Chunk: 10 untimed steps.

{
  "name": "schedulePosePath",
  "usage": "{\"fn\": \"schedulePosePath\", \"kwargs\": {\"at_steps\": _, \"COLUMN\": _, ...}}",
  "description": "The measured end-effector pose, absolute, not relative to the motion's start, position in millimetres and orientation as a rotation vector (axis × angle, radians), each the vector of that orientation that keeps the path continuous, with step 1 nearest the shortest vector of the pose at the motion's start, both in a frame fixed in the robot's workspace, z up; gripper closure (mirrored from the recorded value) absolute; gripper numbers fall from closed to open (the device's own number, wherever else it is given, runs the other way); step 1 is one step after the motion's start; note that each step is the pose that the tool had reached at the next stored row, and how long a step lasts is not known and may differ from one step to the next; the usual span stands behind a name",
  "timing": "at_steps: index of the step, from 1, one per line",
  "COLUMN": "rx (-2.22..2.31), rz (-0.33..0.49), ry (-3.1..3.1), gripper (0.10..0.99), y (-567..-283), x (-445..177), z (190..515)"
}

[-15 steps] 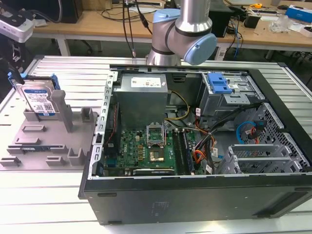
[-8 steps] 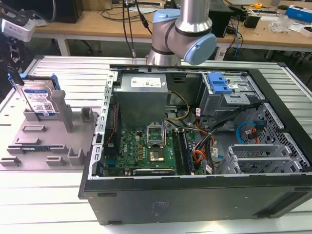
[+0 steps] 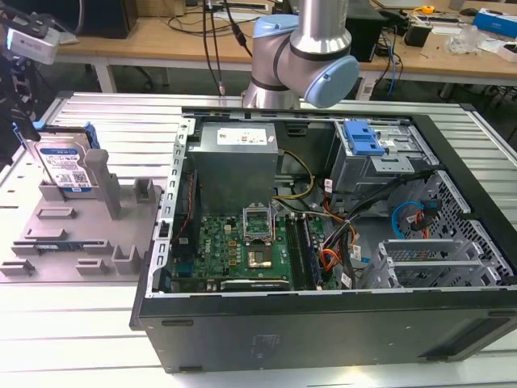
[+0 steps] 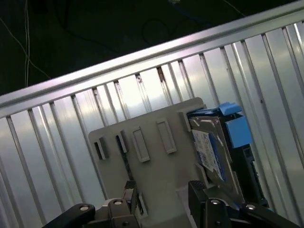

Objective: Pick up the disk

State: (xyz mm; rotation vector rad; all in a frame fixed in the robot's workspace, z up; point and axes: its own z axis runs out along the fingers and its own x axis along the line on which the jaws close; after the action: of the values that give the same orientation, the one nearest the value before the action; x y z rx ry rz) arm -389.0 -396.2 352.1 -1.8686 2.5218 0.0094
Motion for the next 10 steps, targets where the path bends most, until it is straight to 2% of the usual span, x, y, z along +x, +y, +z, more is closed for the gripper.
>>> {"fn": "schedulePosePath", "kwargs": {"at_steps": 10, "rx": -1.973, "rz": -0.004, "ry": 2.425, "gripper": 0.529, "y": -394.1, "x": -387.8, "z": 351.2}}
